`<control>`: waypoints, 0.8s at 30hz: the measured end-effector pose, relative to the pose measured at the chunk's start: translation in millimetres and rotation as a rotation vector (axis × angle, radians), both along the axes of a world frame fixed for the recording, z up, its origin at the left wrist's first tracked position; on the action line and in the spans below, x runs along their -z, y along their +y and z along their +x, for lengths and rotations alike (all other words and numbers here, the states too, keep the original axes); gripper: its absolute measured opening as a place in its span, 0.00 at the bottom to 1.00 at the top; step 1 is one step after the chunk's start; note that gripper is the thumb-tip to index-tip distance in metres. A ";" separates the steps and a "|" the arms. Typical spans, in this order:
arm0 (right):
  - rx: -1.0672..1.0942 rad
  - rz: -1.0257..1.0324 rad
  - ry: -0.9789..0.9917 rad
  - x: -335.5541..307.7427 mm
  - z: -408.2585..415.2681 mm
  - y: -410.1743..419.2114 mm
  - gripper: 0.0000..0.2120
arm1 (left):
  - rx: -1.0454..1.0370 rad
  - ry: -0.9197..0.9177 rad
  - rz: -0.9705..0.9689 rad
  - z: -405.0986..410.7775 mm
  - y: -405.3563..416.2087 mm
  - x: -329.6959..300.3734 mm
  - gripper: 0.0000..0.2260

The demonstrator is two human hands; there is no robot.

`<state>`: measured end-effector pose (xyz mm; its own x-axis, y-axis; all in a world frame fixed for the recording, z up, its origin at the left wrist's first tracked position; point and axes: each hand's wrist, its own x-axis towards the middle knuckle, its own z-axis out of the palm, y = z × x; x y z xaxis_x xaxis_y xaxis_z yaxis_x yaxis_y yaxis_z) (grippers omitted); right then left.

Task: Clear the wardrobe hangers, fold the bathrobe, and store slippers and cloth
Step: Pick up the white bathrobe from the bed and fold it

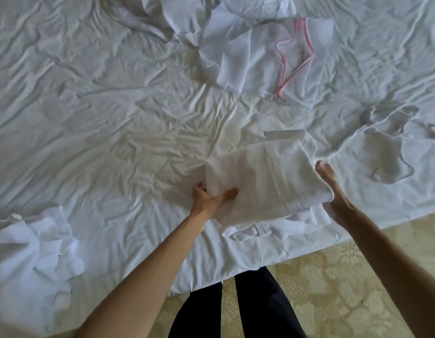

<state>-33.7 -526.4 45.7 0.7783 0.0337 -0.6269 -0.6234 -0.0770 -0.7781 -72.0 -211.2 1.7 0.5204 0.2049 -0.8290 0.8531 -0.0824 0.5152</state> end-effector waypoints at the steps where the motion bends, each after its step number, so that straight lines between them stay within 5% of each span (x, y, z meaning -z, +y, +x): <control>1: -0.018 0.041 0.048 -1.1 4.8 1.2 0.43 | -0.006 0.044 -0.064 2.1 -0.7 6.9 0.58; 5: -0.330 -0.024 0.134 1.9 12.7 9.6 0.31 | 0.073 0.029 -0.095 11.0 -0.3 16.4 0.42; 9: -0.484 -0.427 0.202 23.6 20.0 8.1 0.55 | 0.165 0.002 -0.139 20.1 7.0 16.9 0.28; 11: -0.523 -0.405 0.219 26.2 29.9 6.5 0.54 | 0.188 -0.004 -0.202 24.2 6.7 23.7 0.30; 14: -0.611 -0.293 0.184 24.2 38.9 9.6 0.37 | 0.185 -0.002 -0.274 27.2 8.5 35.6 0.38; 16: -0.574 -0.373 0.197 31.9 37.0 4.6 0.48 | 0.198 -0.007 -0.287 27.0 9.6 39.1 0.39; 19: -0.439 -0.754 0.158 37.6 25.5 -0.5 0.69 | 0.189 0.007 -0.304 25.5 10.6 42.5 0.39; 21: -0.394 -0.814 0.132 41.3 24.0 -8.7 0.73 | 0.186 0.005 -0.296 26.4 10.0 42.4 0.39; 24: -0.440 -0.632 0.155 49.6 25.9 -9.4 0.66 | 0.179 -0.016 -0.301 26.5 7.9 40.0 0.38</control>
<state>-7.8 -535.8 -4.0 0.6783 -0.0812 -0.7303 -0.5310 -0.7412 -0.4107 -45.4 -203.3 -38.3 0.5391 -0.1436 -0.8299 0.8307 -0.0723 0.5521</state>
